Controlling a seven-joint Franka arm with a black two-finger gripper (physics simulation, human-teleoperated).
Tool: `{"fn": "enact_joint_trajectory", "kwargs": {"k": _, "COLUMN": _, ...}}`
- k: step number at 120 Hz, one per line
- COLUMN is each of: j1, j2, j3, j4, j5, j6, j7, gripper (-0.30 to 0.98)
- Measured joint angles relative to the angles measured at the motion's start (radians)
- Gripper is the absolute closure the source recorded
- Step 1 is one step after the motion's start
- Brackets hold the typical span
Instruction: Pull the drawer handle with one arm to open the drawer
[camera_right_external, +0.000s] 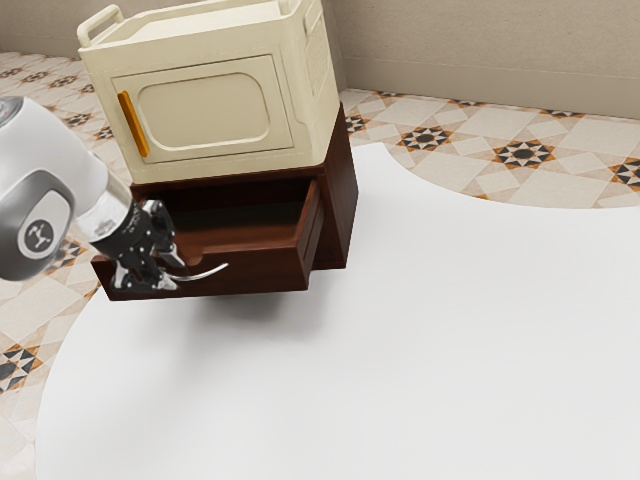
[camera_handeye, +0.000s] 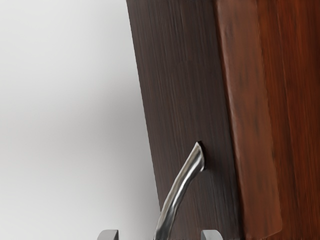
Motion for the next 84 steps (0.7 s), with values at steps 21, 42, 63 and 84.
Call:
{"fn": "enact_joint_trajectory", "kwargs": {"k": 21, "j1": -0.043, "j2": 0.011, "j3": -0.017, "j4": 0.269, "j5": 0.015, "j6": -0.139, "j7": 0.008, "gripper": 0.41}}
{"fn": "enact_joint_trajectory", "kwargs": {"k": 42, "j1": -0.135, "j2": 0.05, "j3": -0.022, "j4": 0.616, "j5": -0.015, "j6": -0.556, "j7": 0.002, "gripper": 0.18}}
{"fn": "enact_joint_trajectory", "kwargs": {"k": 63, "j1": -0.181, "j2": 0.049, "j3": -0.026, "j4": 0.557, "j5": -0.014, "j6": -0.733, "j7": -0.002, "gripper": 0.08}}
{"fn": "enact_joint_trajectory", "kwargs": {"k": 84, "j1": -0.178, "j2": 0.042, "j3": -0.026, "j4": 0.501, "j5": -0.017, "j6": -0.776, "j7": -0.006, "gripper": 0.03}}
